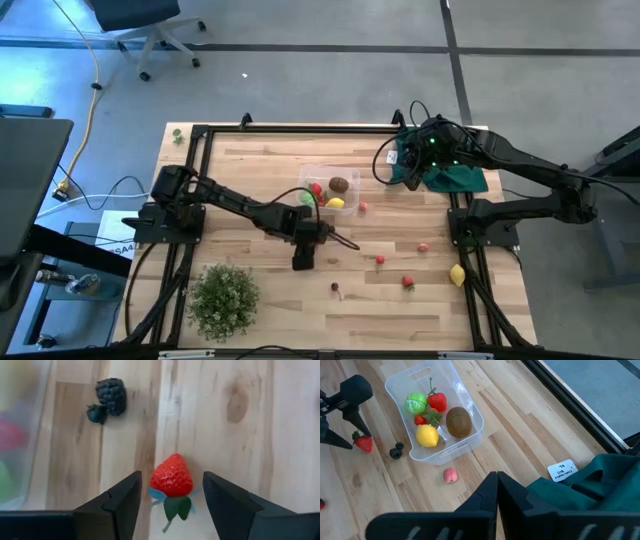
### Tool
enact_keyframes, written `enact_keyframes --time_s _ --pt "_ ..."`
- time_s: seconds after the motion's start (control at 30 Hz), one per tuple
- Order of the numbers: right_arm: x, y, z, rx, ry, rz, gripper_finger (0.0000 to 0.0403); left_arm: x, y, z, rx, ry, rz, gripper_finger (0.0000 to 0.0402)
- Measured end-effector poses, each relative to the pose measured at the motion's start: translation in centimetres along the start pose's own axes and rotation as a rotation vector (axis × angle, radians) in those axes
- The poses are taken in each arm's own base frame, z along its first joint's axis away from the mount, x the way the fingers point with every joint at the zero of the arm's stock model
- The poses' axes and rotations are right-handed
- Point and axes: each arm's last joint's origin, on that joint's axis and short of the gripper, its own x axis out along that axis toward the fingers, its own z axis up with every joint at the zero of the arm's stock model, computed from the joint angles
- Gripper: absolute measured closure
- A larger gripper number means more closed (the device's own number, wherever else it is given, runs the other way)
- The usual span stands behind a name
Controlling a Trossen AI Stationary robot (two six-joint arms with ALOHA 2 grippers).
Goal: Pick and placing Produce into tupperware
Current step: Put the red strawberry into the transparent bin
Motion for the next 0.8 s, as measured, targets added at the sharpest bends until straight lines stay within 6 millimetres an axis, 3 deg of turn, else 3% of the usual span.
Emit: enact_keyframes --time_s 0.2,0.8 --pt "0.0 0.0 0.0 0.0 0.0 0.0 0.0402 0.4 -0.1 0.0 0.024 0.004 0.0 0.018" --pt "0.0 0.0 0.0 0.0 -0.002 0.0 0.0402 2.5 -0.3 -0.2 0.034 0.022 -0.022 0.0179"
